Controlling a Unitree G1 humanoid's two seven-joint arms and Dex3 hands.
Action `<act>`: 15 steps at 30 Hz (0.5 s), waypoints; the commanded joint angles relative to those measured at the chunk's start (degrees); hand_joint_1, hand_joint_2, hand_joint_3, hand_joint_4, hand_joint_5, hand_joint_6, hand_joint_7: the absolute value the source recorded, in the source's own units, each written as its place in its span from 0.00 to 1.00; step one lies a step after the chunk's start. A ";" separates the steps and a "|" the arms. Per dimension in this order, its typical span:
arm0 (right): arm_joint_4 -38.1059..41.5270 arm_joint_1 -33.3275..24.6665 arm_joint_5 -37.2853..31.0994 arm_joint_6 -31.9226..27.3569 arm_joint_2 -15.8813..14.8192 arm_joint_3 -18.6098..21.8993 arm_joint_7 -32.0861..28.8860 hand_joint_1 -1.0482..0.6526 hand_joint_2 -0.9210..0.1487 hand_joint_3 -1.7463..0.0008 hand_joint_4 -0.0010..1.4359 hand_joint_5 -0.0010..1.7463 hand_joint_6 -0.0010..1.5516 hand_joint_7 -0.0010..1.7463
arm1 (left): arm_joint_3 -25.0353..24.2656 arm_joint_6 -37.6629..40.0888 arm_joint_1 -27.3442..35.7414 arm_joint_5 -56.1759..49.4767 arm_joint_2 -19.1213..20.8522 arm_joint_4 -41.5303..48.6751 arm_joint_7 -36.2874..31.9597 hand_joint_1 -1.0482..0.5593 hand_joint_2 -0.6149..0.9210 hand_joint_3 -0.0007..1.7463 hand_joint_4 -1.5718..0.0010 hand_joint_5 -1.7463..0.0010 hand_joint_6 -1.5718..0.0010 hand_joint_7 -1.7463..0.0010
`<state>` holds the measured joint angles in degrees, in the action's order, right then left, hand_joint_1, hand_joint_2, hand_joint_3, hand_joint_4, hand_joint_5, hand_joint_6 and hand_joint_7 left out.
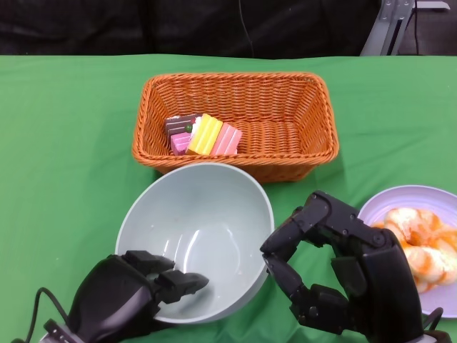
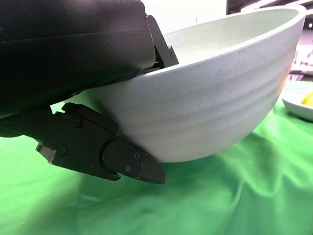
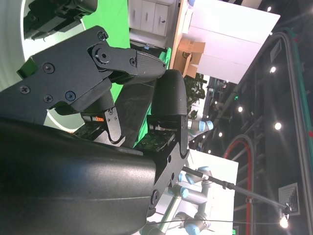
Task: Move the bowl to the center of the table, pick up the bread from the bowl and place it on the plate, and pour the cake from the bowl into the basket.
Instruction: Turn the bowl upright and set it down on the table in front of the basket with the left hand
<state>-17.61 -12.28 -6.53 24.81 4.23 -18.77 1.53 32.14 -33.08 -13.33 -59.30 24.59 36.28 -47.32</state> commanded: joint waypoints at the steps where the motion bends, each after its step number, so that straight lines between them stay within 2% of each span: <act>1: 0.22 -0.17 0.20 0.34 0.04 0.37 -0.55 0.41 0.24 0.65 0.52 0.86 0.42 0.76 | -0.49 1.13 -1.23 0.16 0.36 -0.21 -2.72 0.40 0.98 0.00 0.47 1.00 0.50 1.00; 5: 0.28 -0.09 0.46 0.09 -0.09 0.37 -0.29 0.41 0.23 0.65 0.52 0.87 0.42 0.76 | -1.04 2.46 -0.92 0.77 0.53 -1.67 -2.39 0.32 0.98 0.00 0.55 1.00 0.57 1.00; 10: 0.23 -0.06 1.04 0.21 -0.44 0.45 0.24 0.42 0.22 0.66 0.51 0.87 0.41 0.75 | -1.68 5.02 0.73 2.06 1.19 -5.43 2.13 0.18 0.99 0.00 0.73 1.00 0.69 1.00; 15: 0.40 -0.15 1.29 0.55 -0.28 0.51 0.28 0.41 0.21 0.67 0.51 0.87 0.41 0.75 | -2.18 5.96 2.04 2.86 1.85 -8.61 5.83 0.11 1.00 0.00 0.82 1.00 0.74 1.00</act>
<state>-17.24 -12.24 -6.23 24.80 4.24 -18.71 1.86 30.80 -27.27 -11.83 -57.61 25.14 29.07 -42.30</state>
